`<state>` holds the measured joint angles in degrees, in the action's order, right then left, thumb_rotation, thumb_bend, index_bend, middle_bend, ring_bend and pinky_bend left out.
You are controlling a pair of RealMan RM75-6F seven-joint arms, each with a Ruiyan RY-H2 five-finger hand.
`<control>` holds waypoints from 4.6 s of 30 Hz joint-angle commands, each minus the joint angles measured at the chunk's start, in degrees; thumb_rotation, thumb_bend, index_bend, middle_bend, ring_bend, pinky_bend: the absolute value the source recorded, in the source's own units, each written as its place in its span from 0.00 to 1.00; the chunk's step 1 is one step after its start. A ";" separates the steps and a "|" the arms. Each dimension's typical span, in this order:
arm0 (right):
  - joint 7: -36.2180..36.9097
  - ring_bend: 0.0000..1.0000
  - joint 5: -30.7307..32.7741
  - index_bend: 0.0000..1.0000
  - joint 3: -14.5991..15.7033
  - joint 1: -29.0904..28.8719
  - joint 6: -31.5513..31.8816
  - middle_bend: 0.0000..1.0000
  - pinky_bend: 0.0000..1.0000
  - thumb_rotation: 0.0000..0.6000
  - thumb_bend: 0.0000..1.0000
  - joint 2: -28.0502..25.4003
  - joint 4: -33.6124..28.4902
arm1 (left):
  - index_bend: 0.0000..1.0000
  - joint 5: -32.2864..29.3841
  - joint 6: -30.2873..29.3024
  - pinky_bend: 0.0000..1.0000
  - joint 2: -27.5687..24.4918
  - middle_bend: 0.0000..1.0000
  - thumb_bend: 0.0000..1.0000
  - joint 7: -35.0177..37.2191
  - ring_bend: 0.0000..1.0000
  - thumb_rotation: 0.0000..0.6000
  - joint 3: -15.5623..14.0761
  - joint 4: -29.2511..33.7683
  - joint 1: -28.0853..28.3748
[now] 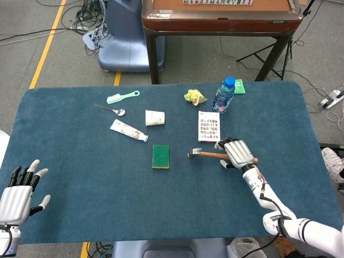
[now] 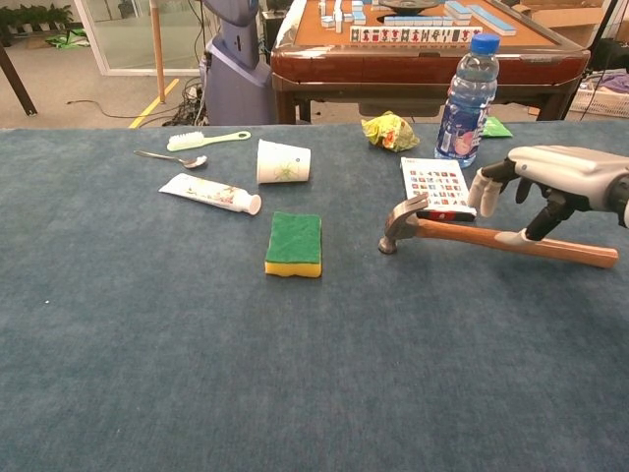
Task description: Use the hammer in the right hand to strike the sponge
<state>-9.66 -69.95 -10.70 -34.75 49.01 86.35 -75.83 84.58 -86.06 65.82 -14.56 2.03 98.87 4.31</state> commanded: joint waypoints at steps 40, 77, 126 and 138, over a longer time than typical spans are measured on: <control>2.27 0.22 6.45 0.39 0.83 -6.10 -6.83 0.47 0.33 1.00 0.56 6.49 6.44 | 0.20 -0.24 -0.26 0.01 -0.03 0.07 0.24 0.20 0.09 1.00 0.15 -0.48 -0.26; 2.63 0.29 8.04 0.46 1.70 -5.80 -6.14 0.56 0.33 1.00 0.69 5.96 6.42 | 0.20 -0.60 0.77 0.01 -0.08 0.07 0.24 -0.50 0.09 1.00 0.08 -0.14 0.19; 12.16 0.70 1.40 0.64 -0.79 -5.73 -2.91 0.82 0.83 1.00 0.87 5.41 4.59 | 0.20 -0.77 0.28 0.01 -0.99 0.07 0.24 -1.24 0.08 1.00 -0.03 1.03 -0.07; 13.47 0.75 5.32 0.66 -3.71 -10.49 -11.23 0.84 0.87 1.00 0.88 0.02 -1.87 | 0.20 -0.24 -0.57 0.01 -1.54 0.07 0.24 -2.33 0.08 1.00 -0.24 2.30 -0.52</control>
<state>3.55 -65.38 -13.86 -44.48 38.64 87.00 -77.09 84.31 -86.61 64.30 -16.87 1.80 101.15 3.82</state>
